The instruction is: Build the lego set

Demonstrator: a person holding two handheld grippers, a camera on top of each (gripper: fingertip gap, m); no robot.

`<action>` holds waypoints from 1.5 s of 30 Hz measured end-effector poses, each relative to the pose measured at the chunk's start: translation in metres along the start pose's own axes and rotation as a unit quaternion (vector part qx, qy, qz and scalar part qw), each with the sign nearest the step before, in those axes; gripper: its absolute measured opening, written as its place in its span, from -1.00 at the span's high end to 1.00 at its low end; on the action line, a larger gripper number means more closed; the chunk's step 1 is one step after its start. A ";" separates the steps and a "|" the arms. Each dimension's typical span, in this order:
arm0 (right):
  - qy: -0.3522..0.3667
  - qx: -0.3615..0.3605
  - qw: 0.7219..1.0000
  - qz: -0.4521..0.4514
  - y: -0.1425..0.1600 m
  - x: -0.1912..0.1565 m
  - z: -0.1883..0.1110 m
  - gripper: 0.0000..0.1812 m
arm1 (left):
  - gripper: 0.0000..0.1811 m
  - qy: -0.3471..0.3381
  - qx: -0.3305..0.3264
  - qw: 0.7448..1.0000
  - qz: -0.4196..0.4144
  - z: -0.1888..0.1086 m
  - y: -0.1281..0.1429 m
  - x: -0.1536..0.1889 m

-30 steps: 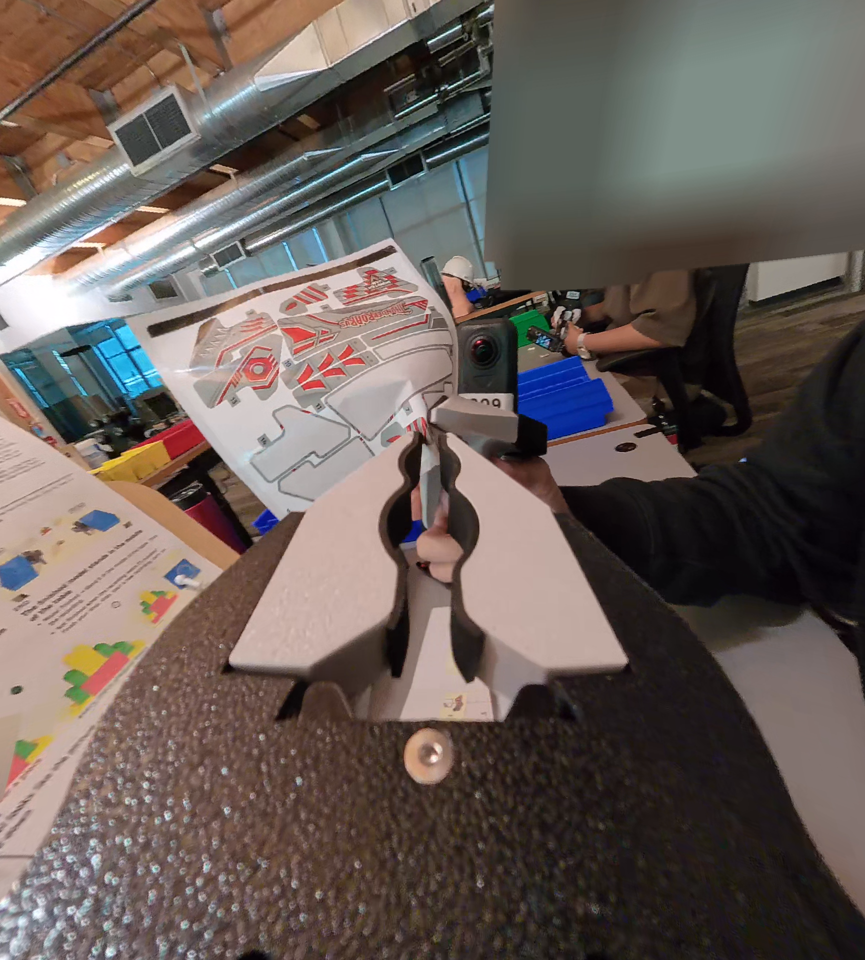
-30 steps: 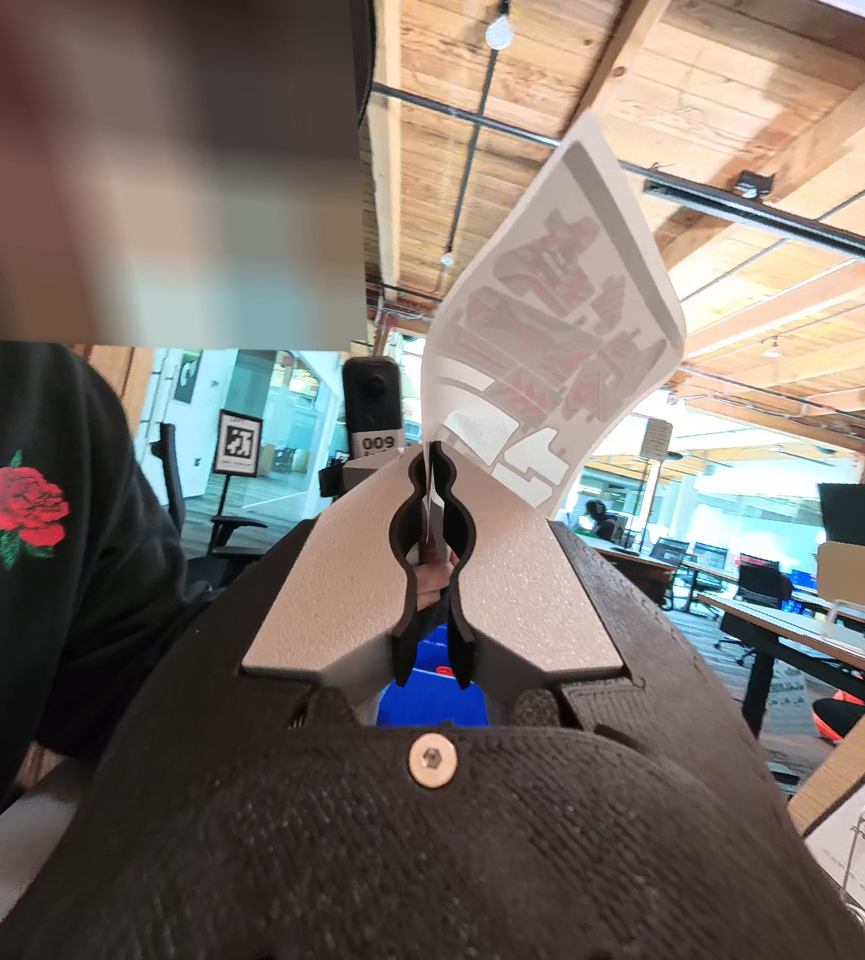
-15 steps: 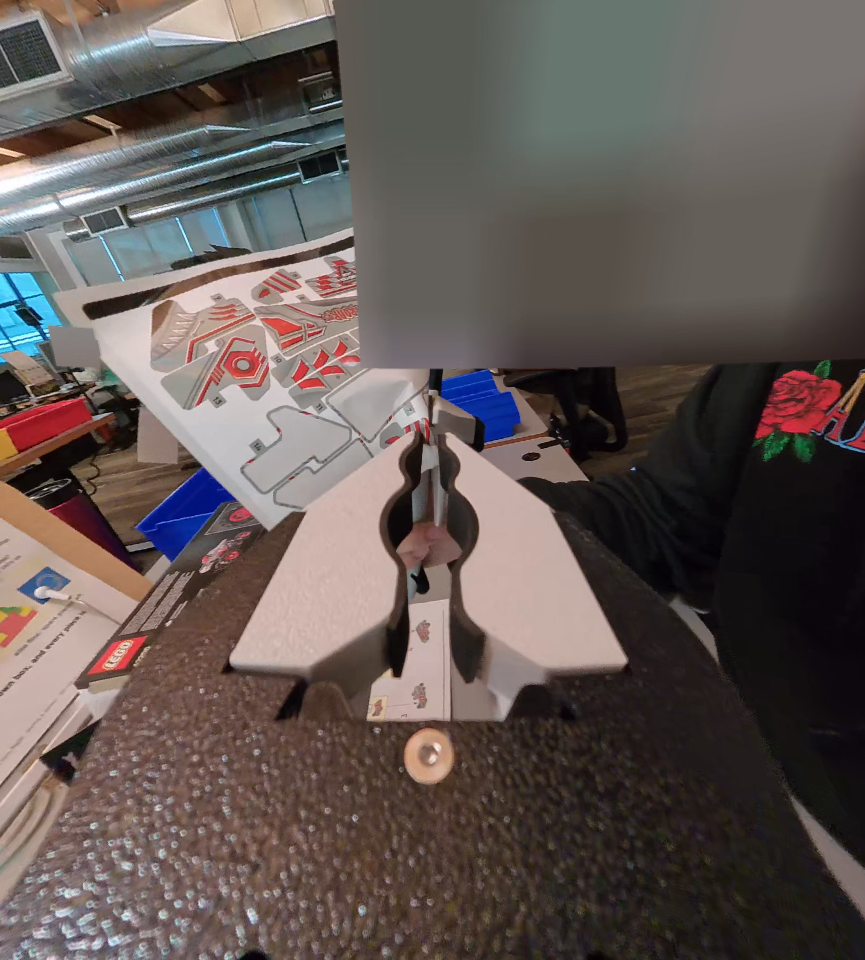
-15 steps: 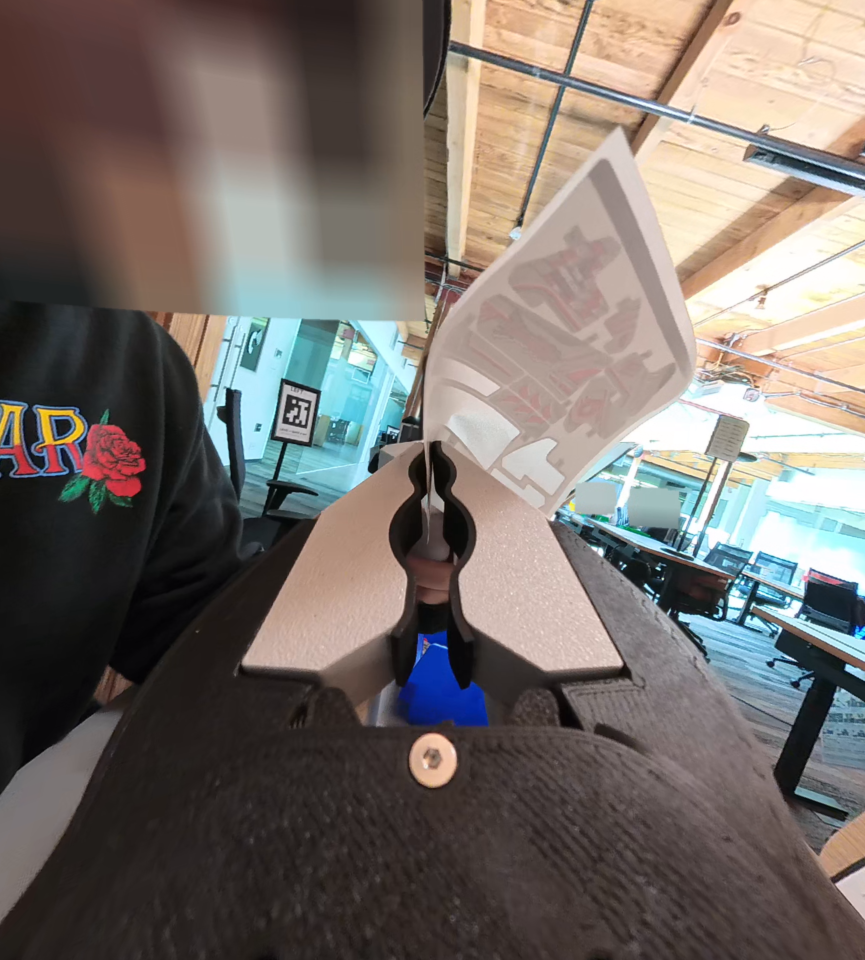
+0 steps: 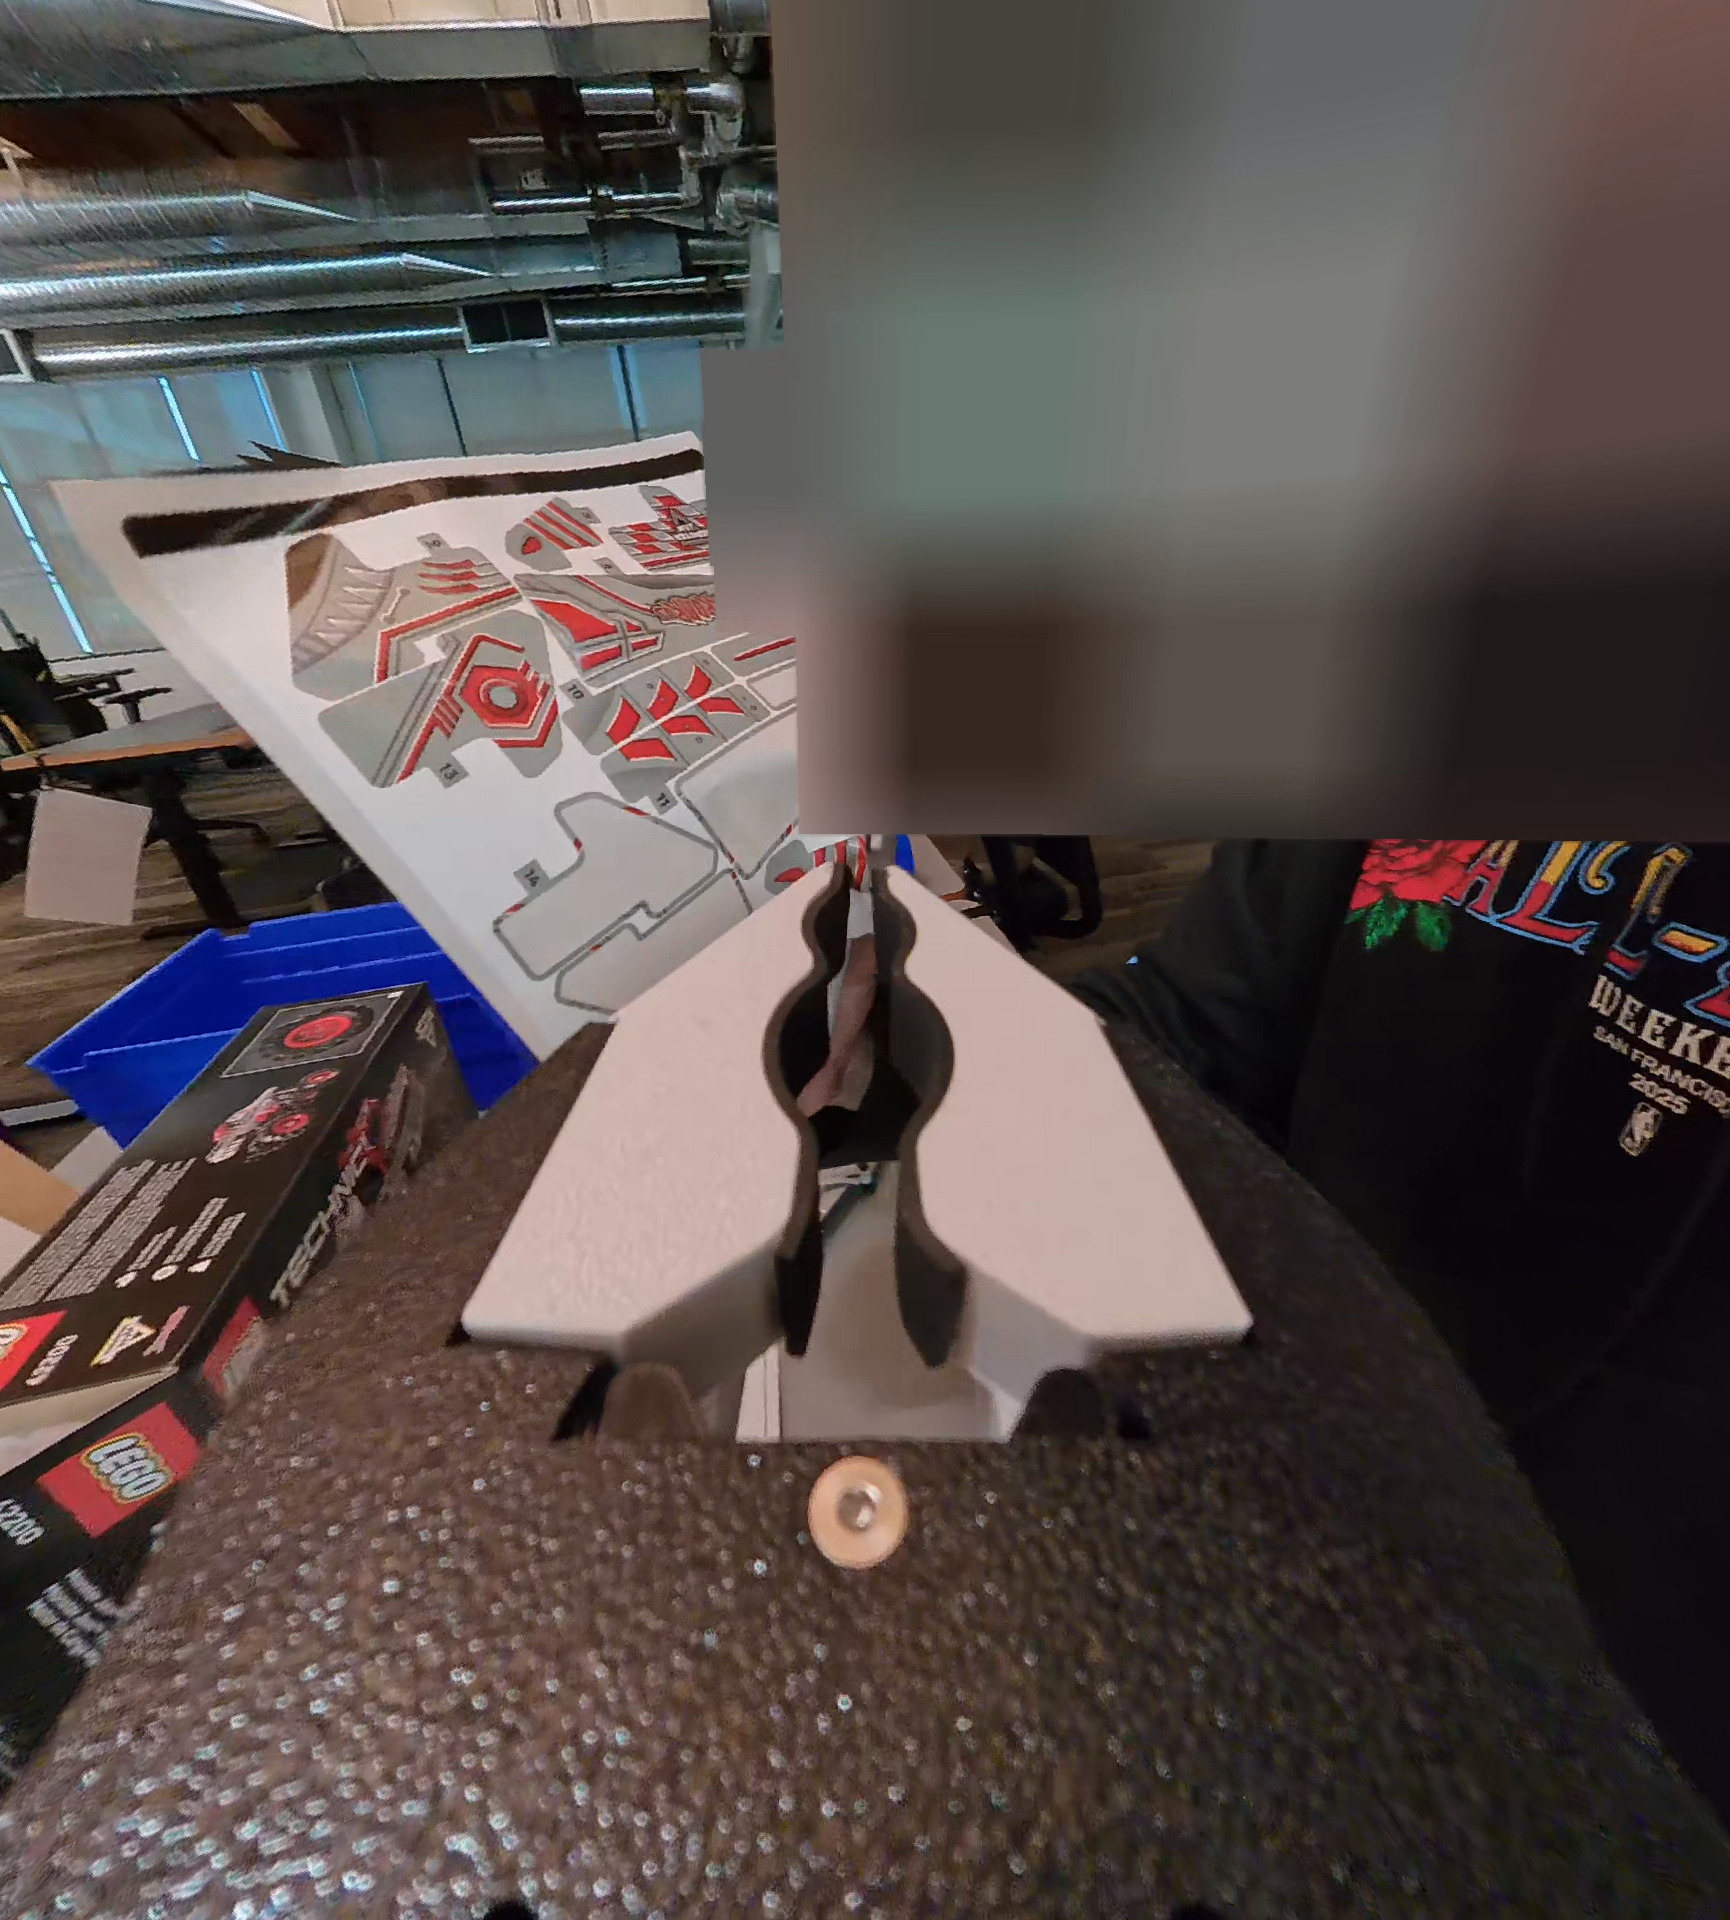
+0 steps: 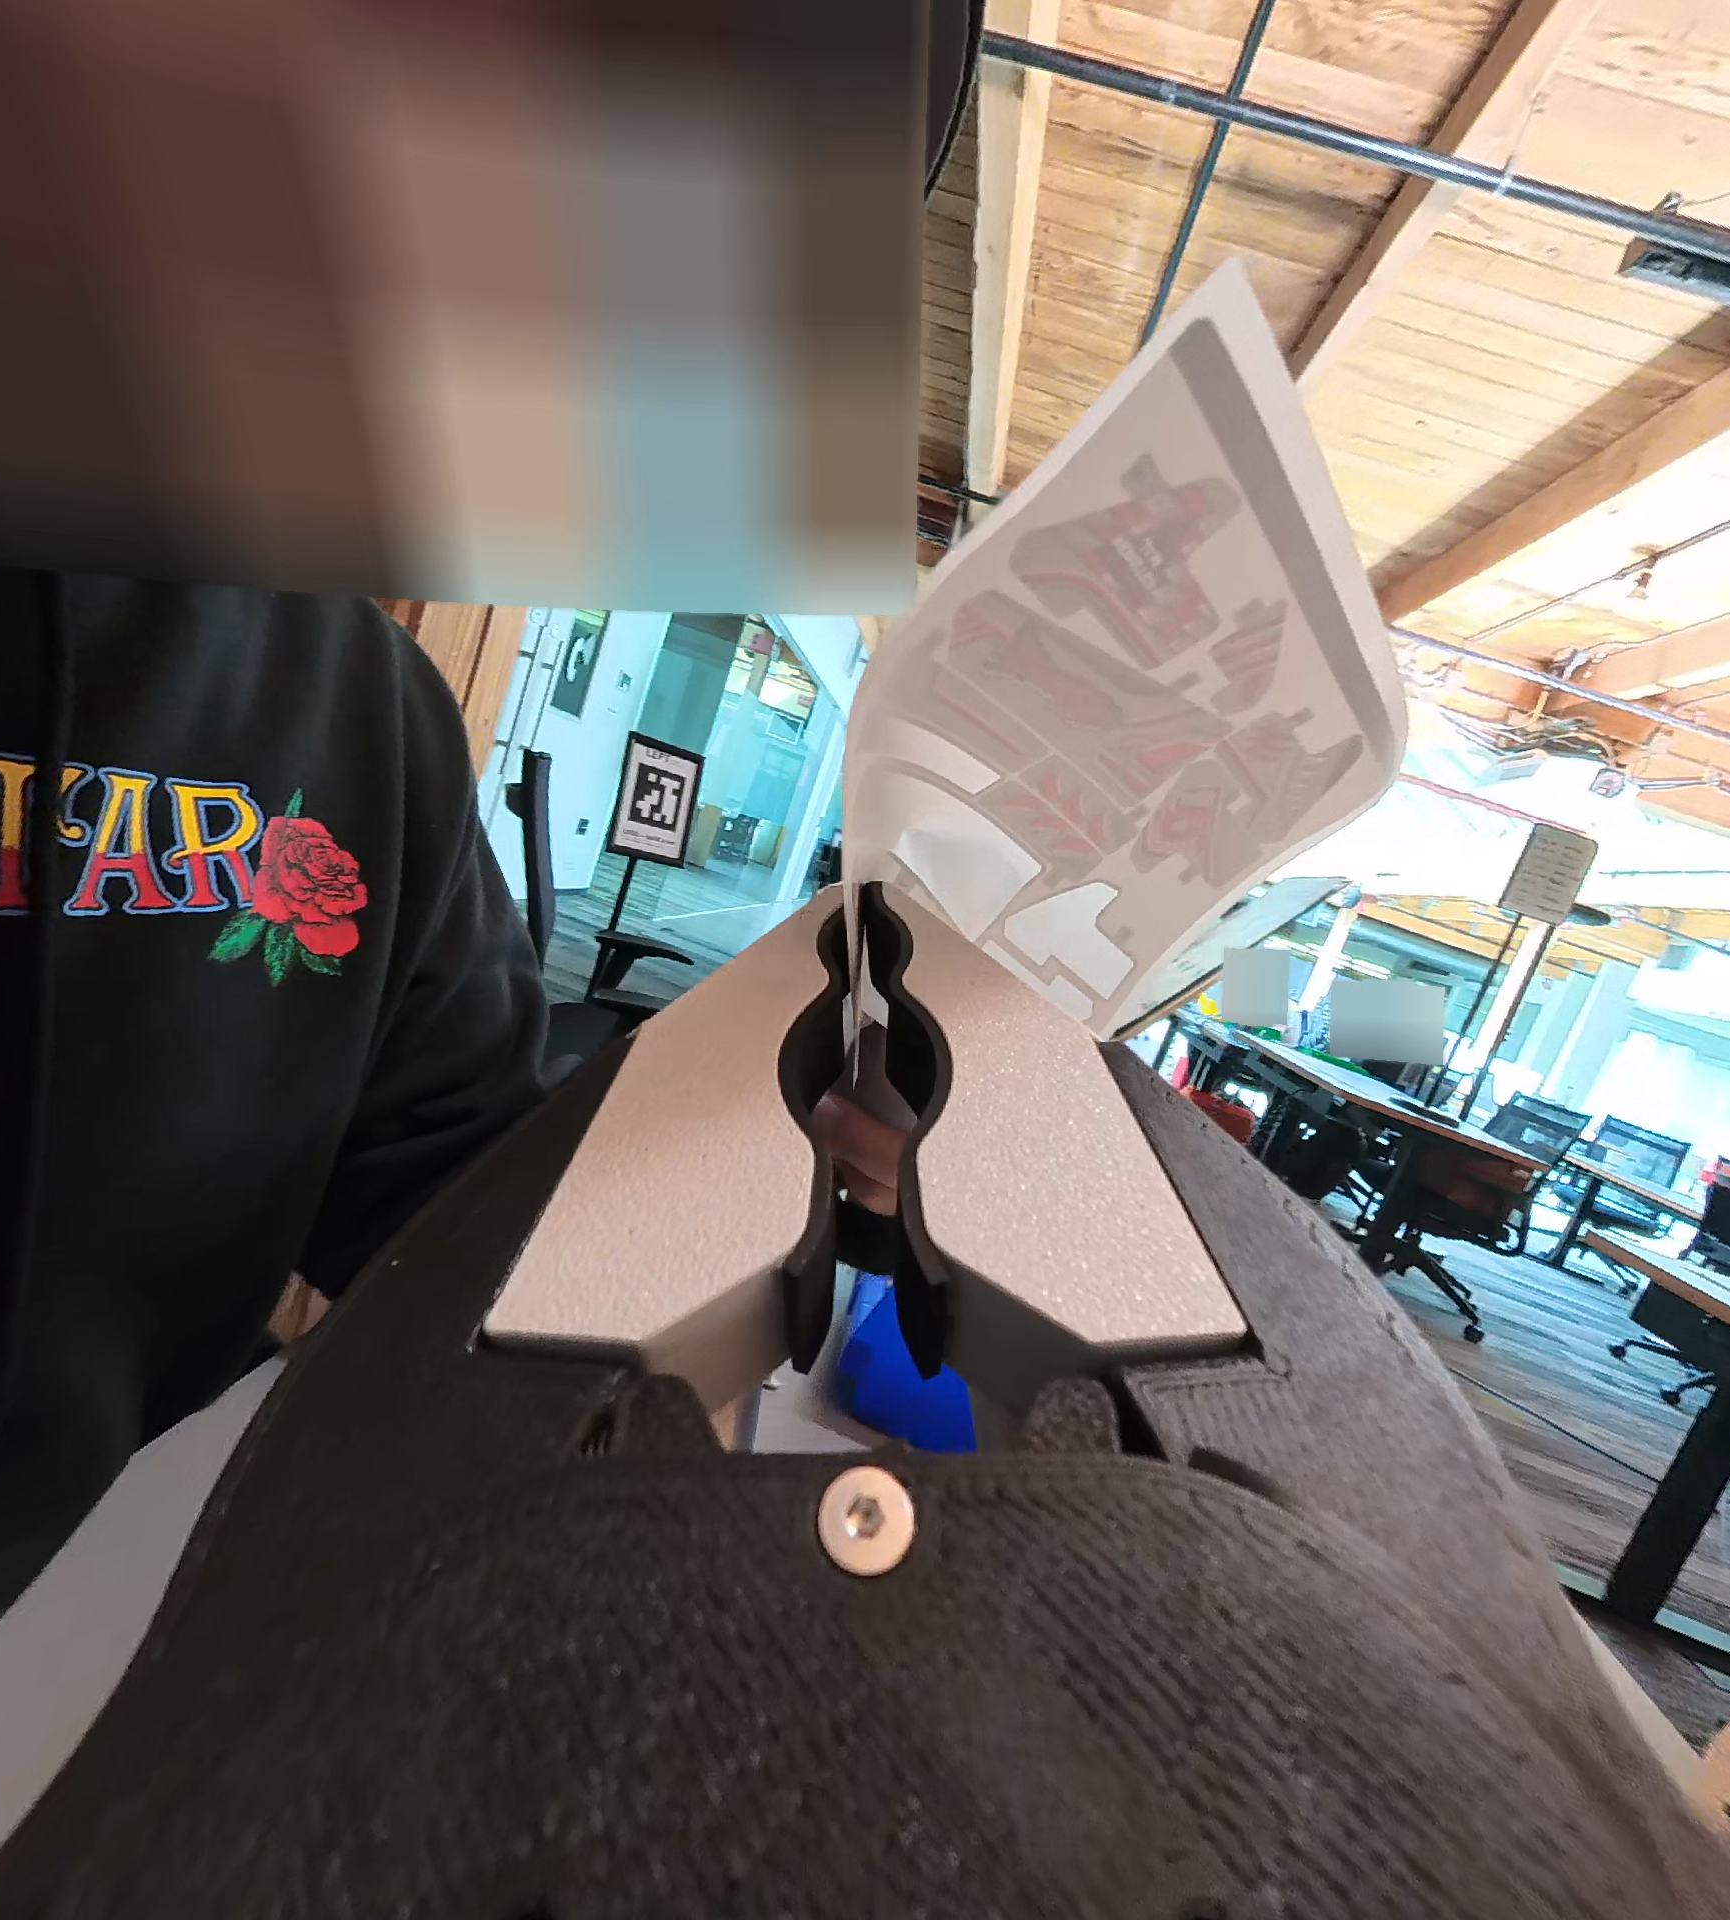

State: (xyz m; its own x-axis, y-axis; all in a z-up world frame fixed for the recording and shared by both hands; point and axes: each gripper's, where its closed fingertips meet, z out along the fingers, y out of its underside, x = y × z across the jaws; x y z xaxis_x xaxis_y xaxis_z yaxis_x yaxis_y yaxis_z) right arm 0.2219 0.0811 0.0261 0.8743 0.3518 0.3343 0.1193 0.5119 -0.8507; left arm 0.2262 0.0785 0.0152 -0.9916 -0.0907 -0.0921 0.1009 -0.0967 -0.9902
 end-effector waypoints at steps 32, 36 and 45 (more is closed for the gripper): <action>0.065 0.020 0.997 0.027 -0.004 0.024 -0.008 1.00 | 1.00 -0.080 0.022 0.996 0.031 -0.009 -0.010 -0.023; 0.070 0.037 0.996 0.036 -0.010 0.025 -0.008 1.00 | 1.00 -0.119 -0.011 0.989 0.089 -0.006 -0.007 -0.025; 0.106 0.033 0.993 0.031 -0.008 0.036 -0.011 1.00 | 0.89 -0.176 -0.024 0.971 0.158 -0.006 -0.012 -0.032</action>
State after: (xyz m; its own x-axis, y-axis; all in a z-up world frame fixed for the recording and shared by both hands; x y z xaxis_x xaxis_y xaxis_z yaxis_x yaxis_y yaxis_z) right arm 0.2571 0.0811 0.0404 0.9595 0.2147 0.1823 0.0365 0.5471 -0.8363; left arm 0.2560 0.0884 0.0298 -0.8218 -0.4431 -0.3583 0.3831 0.0358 -0.9230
